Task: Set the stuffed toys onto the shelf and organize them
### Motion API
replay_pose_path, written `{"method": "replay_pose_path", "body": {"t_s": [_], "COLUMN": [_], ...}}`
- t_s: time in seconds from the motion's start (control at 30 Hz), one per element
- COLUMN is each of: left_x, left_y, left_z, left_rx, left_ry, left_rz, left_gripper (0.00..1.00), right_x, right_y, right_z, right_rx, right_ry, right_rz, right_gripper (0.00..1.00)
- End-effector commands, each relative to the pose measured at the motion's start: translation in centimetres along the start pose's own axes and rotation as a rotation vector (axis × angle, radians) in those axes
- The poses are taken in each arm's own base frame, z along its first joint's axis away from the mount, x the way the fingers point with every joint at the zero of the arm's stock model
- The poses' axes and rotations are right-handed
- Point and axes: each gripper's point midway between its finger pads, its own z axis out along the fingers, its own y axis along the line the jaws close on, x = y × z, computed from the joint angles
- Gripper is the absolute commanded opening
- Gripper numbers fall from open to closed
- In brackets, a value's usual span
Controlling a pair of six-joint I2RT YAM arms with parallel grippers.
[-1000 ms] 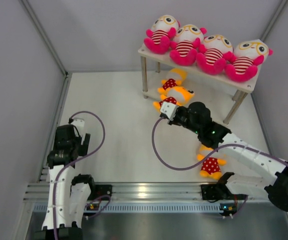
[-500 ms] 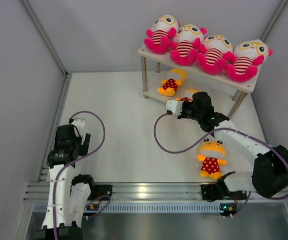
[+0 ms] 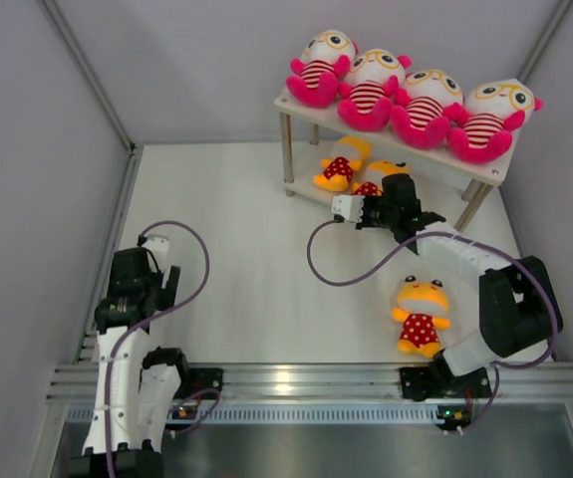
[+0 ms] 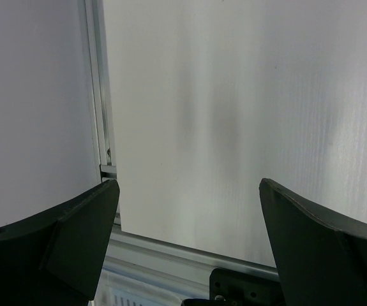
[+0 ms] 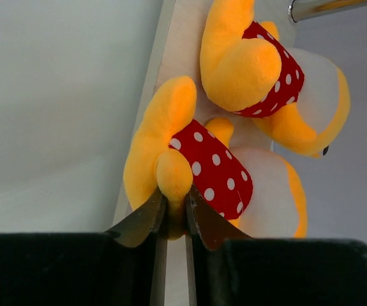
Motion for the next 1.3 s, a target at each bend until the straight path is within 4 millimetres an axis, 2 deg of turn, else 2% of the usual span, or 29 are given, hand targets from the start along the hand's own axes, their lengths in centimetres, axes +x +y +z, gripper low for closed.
{"method": "replay_pose_path", "body": {"t_s": [0.0, 0.1, 0.13, 0.27, 0.43, 0.57, 0.6, 0.63, 0.67, 0.7, 0.77, 0.8, 0.83, 0.87, 0.9, 0.93, 1.0, 1.1, 1.13, 1.17, 1.27], "left_x": [-1.0, -1.2, -1.1, -1.2, -1.2, -1.3, -1.4, -1.4, -1.5, -1.5, -1.6, -1.7, -1.8, -1.9, -2.0, -2.1, -2.2, -2.5, -2.5, -2.6, -2.8], "left_y": [0.0, 0.0, -0.1, -0.1, -0.2, -0.3, -0.3, -0.3, -0.3, -0.4, -0.5, -0.7, -0.8, -0.8, -1.1, -1.1, -1.5, -1.9, -1.9, -1.9, -2.1], "left_z": [0.3, 0.3, 0.3, 0.3, 0.3, 0.2, 0.2, 0.1, 0.0, 0.0, -0.1, -0.1, -0.2, -0.2, -0.3, -0.3, -0.4, -0.5, -0.6, -0.7, -1.0], "left_rx": [-0.003, 0.001, 0.004, 0.005, 0.011, 0.017, 0.018, 0.018, 0.018, 0.02, 0.024, 0.029, 0.034, 0.036, 0.048, 0.051, 0.068, 0.079, 0.081, 0.08, 0.083], "left_ry": [-0.041, -0.045, -0.045, -0.047, -0.053, -0.061, -0.063, -0.066, -0.071, -0.076, -0.086, -0.091, -0.097, -0.101, -0.109, -0.112, -0.12, -0.135, -0.141, -0.151, -0.172], "left_rz": [-0.014, -0.015, -0.011, -0.012, -0.006, -0.005, -0.004, -0.003, -0.002, 0.001, 0.005, 0.011, 0.017, 0.02, 0.03, 0.032, 0.048, 0.063, 0.064, 0.063, 0.073], "left_gripper": [0.97, 0.97, 0.97, 0.97, 0.97, 0.97, 0.97, 0.97, 0.97, 0.97, 0.97, 0.97, 0.97, 0.97, 0.97, 0.97, 0.97, 0.97, 0.97, 0.97, 0.98], "right_x": [-0.7, -0.9, -0.4, -1.0, -3.1, -5.7, -7.1, -8.1, -8.6, -10.0, -10.9, -12.2, -11.8, -11.7, -12.8, -12.0, -12.2, -9.5, -8.1, -6.5, -4.5], "right_y": [-3.3, -4.3, -4.7, -5.6, -7.0, -5.8, -5.2, -5.1, -5.2, -5.4, -5.1, -5.6, -4.5, -4.4, -4.3, -2.6, -0.6, 4.8, 6.0, 8.7, 13.5], "right_z": [-0.5, -1.5, -1.7, -3.2, -6.7, -8.7, -9.5, -10.1, -10.8, -12.3, -13.9, -15.6, -16.0, -16.7, -17.9, -18.1, -19.0, -19.2, -19.4, -20.1, -21.2], "right_rx": [0.075, 0.159, 0.19, 0.239, 0.333, 0.314, 0.297, 0.299, 0.313, 0.316, 0.307, 0.317, 0.286, 0.299, 0.292, 0.257, 0.21, 0.174, 0.206, 0.191, 0.178], "right_ry": [-0.028, -0.033, -0.015, -0.028, -0.088, -0.115, -0.138, -0.167, -0.177, -0.208, -0.23, -0.273, -0.236, -0.218, -0.253, -0.192, -0.174, 0.04, 0.117, 0.252, 0.422], "right_rz": [-0.052, -0.046, -0.034, 0.006, 0.073, 0.082, 0.088, 0.153, 0.201, 0.247, 0.423, 0.55, 0.631, 0.717, 0.886, 0.977, 1.232, 1.488, 1.527, 1.547, 1.631], "right_gripper": [0.14, 0.25, 0.36, 0.64, 0.73, 0.76, 0.76, 0.77, 0.84, 0.86, 0.87, 0.87, 0.86, 0.84, 0.82, 0.77, 0.71, 0.64, 0.61, 0.61, 0.62]}}
